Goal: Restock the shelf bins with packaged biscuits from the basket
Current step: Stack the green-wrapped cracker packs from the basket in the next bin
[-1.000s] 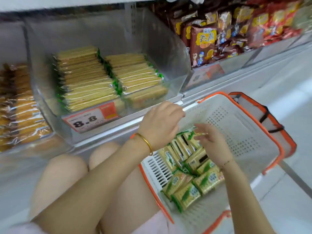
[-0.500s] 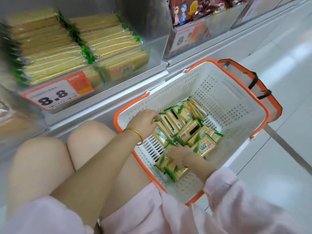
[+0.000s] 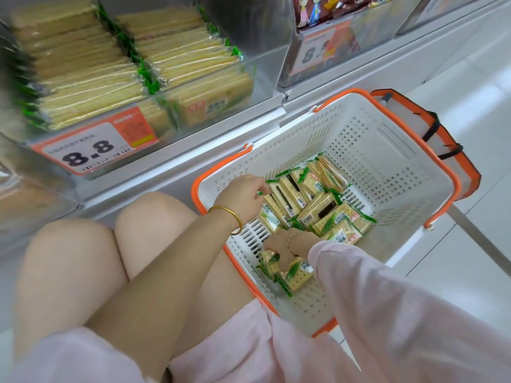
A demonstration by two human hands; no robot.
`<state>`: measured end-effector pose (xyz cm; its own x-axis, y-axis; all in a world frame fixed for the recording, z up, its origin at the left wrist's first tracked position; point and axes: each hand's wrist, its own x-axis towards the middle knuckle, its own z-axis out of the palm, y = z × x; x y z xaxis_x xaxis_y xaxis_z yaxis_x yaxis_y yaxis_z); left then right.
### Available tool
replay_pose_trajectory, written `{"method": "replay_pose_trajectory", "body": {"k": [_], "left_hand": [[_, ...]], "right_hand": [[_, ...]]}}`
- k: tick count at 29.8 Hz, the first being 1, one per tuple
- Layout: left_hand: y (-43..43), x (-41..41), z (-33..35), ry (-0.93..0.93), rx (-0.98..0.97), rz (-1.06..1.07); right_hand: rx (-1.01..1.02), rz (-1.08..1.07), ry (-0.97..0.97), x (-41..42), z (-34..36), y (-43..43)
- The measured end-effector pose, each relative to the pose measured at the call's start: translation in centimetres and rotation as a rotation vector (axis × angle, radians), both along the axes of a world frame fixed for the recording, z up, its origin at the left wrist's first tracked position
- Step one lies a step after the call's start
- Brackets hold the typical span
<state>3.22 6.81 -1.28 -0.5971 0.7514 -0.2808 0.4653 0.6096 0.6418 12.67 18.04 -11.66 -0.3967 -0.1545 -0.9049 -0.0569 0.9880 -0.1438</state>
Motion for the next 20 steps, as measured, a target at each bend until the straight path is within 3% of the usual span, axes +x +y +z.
{"method": "replay_pose_trajectory", "body": {"k": [8, 16, 18, 20], "left_hand": [[-0.1, -0.1, -0.5, -0.006, -0.015, 0.011], [0.0, 0.1, -0.5, -0.011, -0.007, 0.030], [0.2, 0.2, -0.5, -0.046, 0.024, 0.075], [0.2, 0.3, -0.4, -0.112, 0.075, 0.158]], "right_hand": [[0.022, 0.095, -0.030, -0.2, -0.1, 0.1], [0.098, 0.159, 0.113, -0.4, 0.7, 0.2], [0.063, 0.051, 0.185, -0.3, 0.9, 0.4], [-0.064, -0.255, 0.282, 0.0, 1.5, 0.8]]}}
